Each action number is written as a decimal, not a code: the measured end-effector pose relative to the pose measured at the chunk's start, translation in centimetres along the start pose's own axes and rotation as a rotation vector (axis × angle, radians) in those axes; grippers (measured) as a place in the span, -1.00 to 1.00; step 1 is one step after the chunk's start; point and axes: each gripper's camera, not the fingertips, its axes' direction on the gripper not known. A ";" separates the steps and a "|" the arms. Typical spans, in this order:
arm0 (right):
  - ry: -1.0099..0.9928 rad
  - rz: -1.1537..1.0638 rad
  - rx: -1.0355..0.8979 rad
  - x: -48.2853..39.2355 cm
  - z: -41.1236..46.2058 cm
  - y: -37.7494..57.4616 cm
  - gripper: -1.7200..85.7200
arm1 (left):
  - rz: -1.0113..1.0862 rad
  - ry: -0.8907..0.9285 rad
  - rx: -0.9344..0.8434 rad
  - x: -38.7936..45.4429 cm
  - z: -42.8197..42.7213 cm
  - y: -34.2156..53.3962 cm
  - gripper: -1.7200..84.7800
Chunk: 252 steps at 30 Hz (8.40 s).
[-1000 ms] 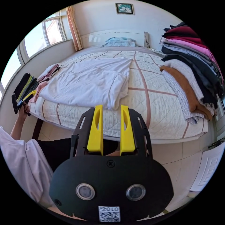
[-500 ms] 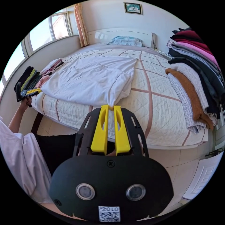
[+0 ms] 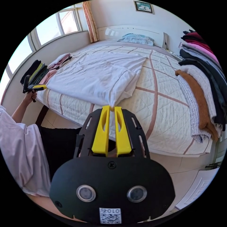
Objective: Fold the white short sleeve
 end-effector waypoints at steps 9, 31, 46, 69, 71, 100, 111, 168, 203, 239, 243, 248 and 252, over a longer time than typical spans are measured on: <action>0.321 -0.415 0.114 -8.7 -4.1 0.9 -0.73 | 0.499 -0.389 0.001 10.3 -4.6 -3.8 -0.73; 0.343 -0.713 -0.013 -11.4 -0.5 -5.1 -0.74 | 0.784 -0.169 -0.251 10.3 3.5 -17.8 -0.79; 0.161 -0.617 0.062 -6.5 -4.6 -9.9 -0.89 | 0.731 -0.071 -0.300 5.0 3.2 -24.2 -0.87; 0.139 -0.708 -0.031 -8.8 -15.2 -9.6 -0.90 | 0.743 0.042 -0.331 6.0 0.1 -16.5 -0.88; 0.120 -0.690 -0.037 -6.7 -13.7 -12.7 -0.90 | 0.741 0.050 -0.317 3.7 1.7 -17.9 -0.88; -0.401 -0.296 -0.579 22.2 22.7 -45.5 -0.88 | 0.115 0.695 -0.706 -36.5 44.2 -40.0 -0.82; -0.337 -0.153 -0.450 24.2 23.2 -41.3 -0.79 | -0.089 0.562 -0.437 -39.7 43.2 -31.9 -0.74; -0.311 0.039 -0.074 8.0 9.9 -0.2 -0.89 | -0.166 0.452 -0.266 -23.7 22.5 0.7 -0.92; -0.180 0.089 0.086 8.3 11.9 -12.3 -0.76 | -0.254 -0.139 0.051 -16.6 7.6 -18.0 -0.71; -0.786 0.392 0.119 23.6 18.3 4.3 -0.65 | 0.597 -0.209 0.375 39.6 -1.5 -33.2 -0.95; -0.887 0.429 0.122 25.7 21.0 3.0 -0.60 | 0.538 -0.180 0.414 37.4 -3.4 -32.5 -0.95; -0.900 0.562 0.113 29.6 23.4 2.8 -0.60 | 0.504 -0.145 0.428 35.8 -4.4 -32.4 -0.95; -0.981 0.598 0.105 30.5 25.2 1.9 -0.58 | 0.477 -0.115 0.441 34.6 -4.5 -32.2 -0.95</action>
